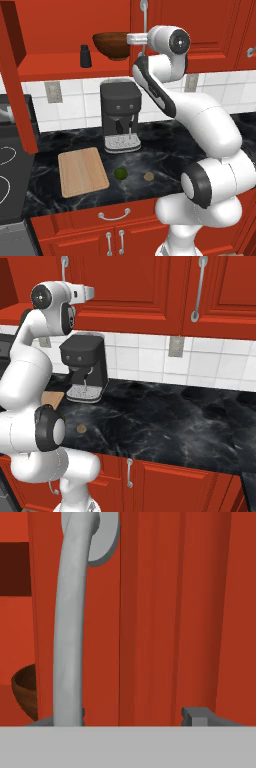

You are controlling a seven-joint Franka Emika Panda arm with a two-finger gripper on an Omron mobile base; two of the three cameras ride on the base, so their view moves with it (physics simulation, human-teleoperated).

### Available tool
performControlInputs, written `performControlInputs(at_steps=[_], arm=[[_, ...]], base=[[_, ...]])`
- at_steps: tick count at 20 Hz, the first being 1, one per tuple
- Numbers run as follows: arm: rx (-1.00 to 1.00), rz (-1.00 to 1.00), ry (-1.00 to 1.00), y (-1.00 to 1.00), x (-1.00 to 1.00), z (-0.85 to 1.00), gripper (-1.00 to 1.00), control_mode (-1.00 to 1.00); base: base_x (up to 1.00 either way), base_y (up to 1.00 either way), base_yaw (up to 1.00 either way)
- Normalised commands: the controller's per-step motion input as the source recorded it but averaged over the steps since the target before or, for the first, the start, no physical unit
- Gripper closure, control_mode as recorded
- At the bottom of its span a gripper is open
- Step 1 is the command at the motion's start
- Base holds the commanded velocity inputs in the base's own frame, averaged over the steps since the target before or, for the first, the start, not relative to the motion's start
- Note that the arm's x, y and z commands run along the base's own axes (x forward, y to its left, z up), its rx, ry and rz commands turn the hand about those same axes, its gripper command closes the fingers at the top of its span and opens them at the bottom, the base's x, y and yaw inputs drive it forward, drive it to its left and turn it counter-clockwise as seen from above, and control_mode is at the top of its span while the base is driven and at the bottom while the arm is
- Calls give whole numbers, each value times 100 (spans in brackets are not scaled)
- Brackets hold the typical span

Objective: Open the cabinet. Place the bowl and condiment on the counter. Then place the lime and garlic on the cutting board.

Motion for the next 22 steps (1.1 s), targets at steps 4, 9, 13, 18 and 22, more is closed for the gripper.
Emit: performControlInputs(at_steps=[4, 9, 13, 18, 22], arm=[[0, 0, -4, 73, 43, 0, 100, -100], [0, -2, -3, 66, 49, 0, 100, -100], [0, -8, 0, 24, 20, 18, 100, -100], [0, -7, 0, 0, 1, 24, 100, -100], [1, -11, 0, -4, 0, 21, 100, -100]], base=[[0, 0, 0], [0, 0, 0], [0, 0, 0], [0, 0, 0], [0, 0, 0]])
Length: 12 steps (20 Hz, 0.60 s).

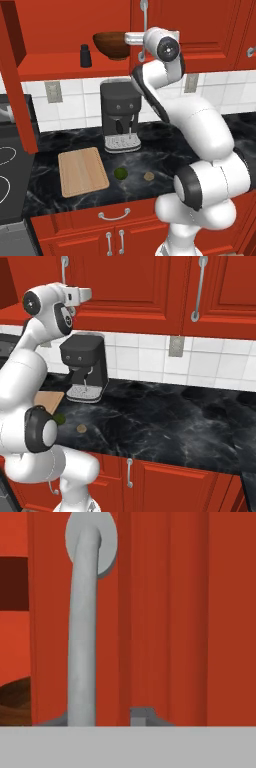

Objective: Open the cabinet. Place the bowl and condiment on the counter. Then place the lime and garlic on the cutting board.

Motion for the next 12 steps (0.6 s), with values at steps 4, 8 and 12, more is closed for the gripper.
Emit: performControlInputs(at_steps=[4, 8, 12], arm=[[8, -21, 8, -61, -26, 9, 100, -100], [16, -31, 14, -93, -61, 9, 100, -100], [18, -32, 11, -98, -74, 6, 100, -100]], base=[[0, 0, 0], [0, 0, 0], [0, 0, 0]])
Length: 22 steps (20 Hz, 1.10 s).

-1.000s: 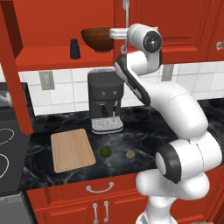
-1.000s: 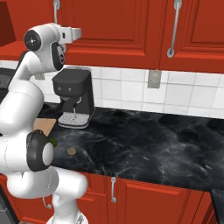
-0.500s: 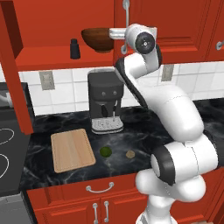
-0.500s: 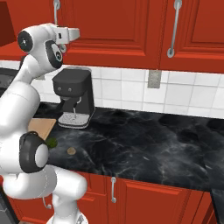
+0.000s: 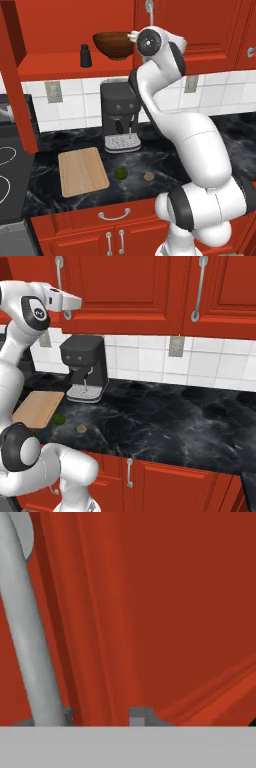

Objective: Open the cabinet. Place the bowl and condiment on the counter. Then place the lime and garlic on the cutting board.

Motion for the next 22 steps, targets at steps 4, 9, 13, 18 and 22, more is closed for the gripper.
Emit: performControlInputs(at_steps=[4, 9, 13, 18, 22], arm=[[15, -26, 4, -100, -78, 0, 100, -100], [10, -14, 0, -100, -57, 0, 100, -100], [9, -1, 0, -100, -51, 0, 100, -100], [12, 0, 0, -100, -62, 0, 100, -100], [14, 0, 0, -100, -77, 0, 100, -100]], base=[[0, 0, 0], [0, 0, 0], [0, 0, 0], [0, 0, 0], [0, 0, 0]])
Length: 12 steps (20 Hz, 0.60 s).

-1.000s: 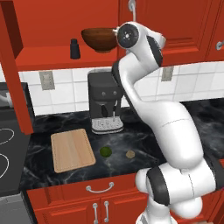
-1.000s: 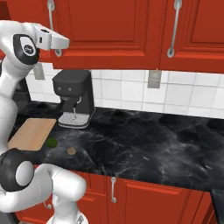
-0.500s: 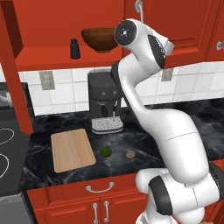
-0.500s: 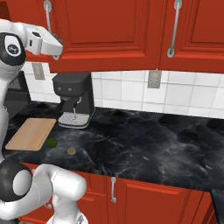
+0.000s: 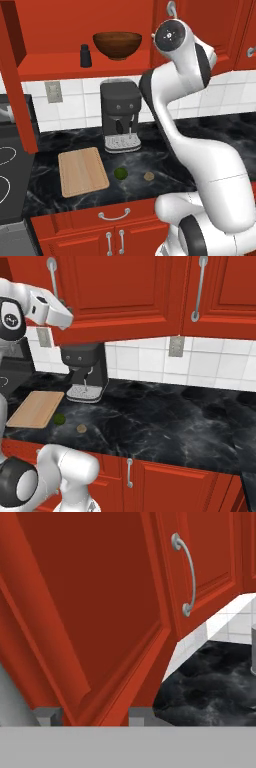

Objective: Open the cabinet. Place the bowl and condiment on the counter. Then place the lime and garlic on the cutting board.

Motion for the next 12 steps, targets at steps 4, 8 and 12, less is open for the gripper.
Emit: performControlInputs(at_steps=[4, 8, 12], arm=[[14, 1, 0, -100, -72, 0, 100, -100], [14, 1, 0, -99, -58, 0, 100, -100], [13, 3, 0, -92, -44, 0, 100, -100]], base=[[0, 0, 0], [0, 0, 0], [0, 0, 0]])
